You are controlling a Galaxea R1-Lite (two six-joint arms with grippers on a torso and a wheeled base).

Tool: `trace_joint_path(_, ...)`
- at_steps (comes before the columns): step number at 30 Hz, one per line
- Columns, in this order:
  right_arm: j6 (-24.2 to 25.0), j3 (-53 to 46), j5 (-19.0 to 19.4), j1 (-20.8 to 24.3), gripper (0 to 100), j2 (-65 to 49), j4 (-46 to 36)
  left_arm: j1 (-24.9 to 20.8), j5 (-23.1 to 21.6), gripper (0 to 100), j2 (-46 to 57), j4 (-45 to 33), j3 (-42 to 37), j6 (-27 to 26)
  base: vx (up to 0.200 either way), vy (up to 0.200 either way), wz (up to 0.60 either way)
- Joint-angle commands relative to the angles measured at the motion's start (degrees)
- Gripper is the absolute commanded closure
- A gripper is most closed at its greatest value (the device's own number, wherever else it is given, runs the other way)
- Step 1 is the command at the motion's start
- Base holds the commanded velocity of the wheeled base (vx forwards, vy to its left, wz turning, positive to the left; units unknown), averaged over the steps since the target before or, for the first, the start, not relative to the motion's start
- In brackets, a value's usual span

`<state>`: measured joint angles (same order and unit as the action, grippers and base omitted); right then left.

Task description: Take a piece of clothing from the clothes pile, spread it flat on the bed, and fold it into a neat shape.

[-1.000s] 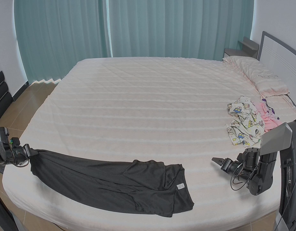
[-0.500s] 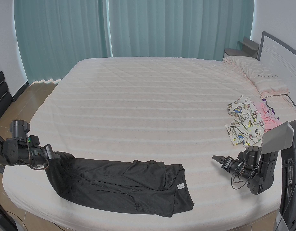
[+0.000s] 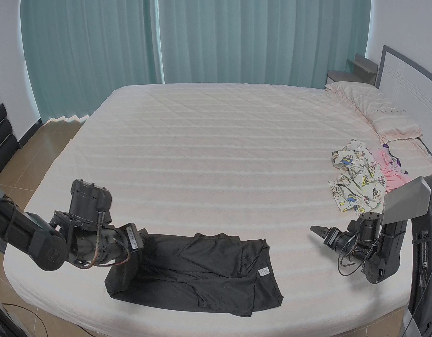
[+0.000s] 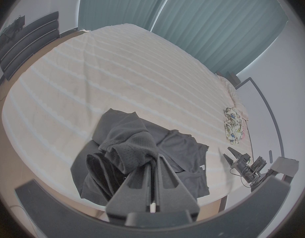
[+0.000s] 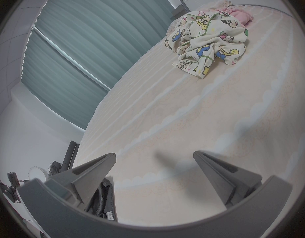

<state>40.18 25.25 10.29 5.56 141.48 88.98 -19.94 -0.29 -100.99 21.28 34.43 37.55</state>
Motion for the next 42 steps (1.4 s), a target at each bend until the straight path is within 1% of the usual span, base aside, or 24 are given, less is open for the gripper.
trace_joint_path(1,0.0,-0.4,0.0,0.5,0,-0.3,0.8,-7.2,4.1,100,-4.5,0.8,2.5,4.6,0.000,0.000,0.00)
trace_joint_path(5,0.0,-0.5,0.0,0.6,0,-0.2,0.8,-9.9,4.6,100,-5.4,0.8,2.7,5.3,0.000,0.000,0.00)
trace_joint_path(9,0.0,-0.5,0.0,0.7,0,-0.2,0.8,-11.2,4.8,100,-6.4,0.7,3.4,6.1,0.000,0.000,0.00)
trace_joint_path(13,0.0,-1.0,0.1,0.9,0,-0.2,0.8,-12.0,4.8,100,-6.9,0.8,3.5,6.3,0.000,-0.200,0.00)
trace_joint_path(26,0.0,-1.0,0.0,1.5,0,-0.2,0.8,-12.3,4.9,100,-7.7,0.8,5.1,6.3,0.000,-0.200,0.00)
trace_joint_path(38,0.0,-1.3,0.0,1.5,0,-0.2,0.8,-14.2,4.9,100,-10.0,0.8,6.8,6.3,0.000,-0.200,0.00)
trace_joint_path(42,0.0,-1.3,0.0,1.5,0,-0.2,0.8,-14.3,4.9,100,-11.0,0.8,7.7,6.3,0.000,0.000,0.00)
